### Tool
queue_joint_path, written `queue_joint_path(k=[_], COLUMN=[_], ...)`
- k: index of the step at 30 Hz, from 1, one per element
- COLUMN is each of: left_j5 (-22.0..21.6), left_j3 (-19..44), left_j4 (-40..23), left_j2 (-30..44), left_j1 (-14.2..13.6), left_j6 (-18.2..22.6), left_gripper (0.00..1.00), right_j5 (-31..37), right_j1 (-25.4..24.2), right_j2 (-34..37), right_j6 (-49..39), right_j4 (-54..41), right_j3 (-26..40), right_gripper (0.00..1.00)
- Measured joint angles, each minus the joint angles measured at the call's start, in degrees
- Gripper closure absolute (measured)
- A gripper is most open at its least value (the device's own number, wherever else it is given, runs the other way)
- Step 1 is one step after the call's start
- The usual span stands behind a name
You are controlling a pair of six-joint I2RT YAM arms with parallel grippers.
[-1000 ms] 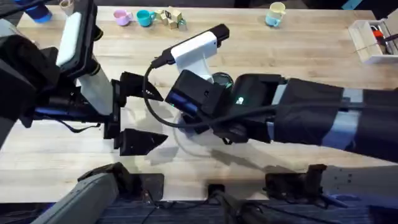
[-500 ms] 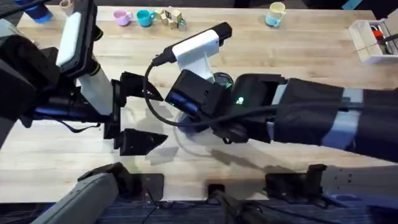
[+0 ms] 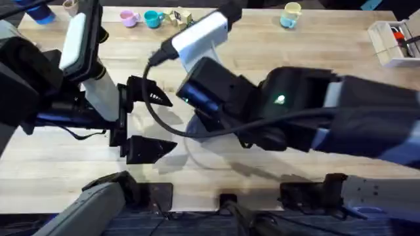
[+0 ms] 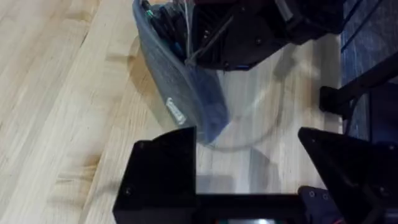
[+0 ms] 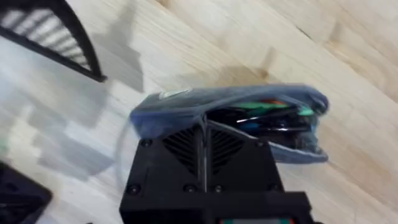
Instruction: Unzip the bag, pick up the pens from the table one at a time and place them inside, then zip the bag closed.
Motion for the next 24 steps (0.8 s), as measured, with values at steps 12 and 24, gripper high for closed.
queue_joint_path(k=[12, 24], left_j5=[-0.98, -0.41], left_j3=[-0.95, -10.12], left_j4=[2.78, 24.83], left_j2=[-0.01, -0.01], left_j1=[0.00, 0.00], left_j6=[0.01, -3.43], left_gripper=[0.007, 0.007], right_j5=[-5.62, -6.21], right_j1=[-3.17, -3.17], right_j2=[-0.38, -0.37], right_j6=[-1.27, -1.47], right_j4=[1.44, 1.52], right_j3=[2.20, 2.20], right_gripper=[0.973, 0.973])
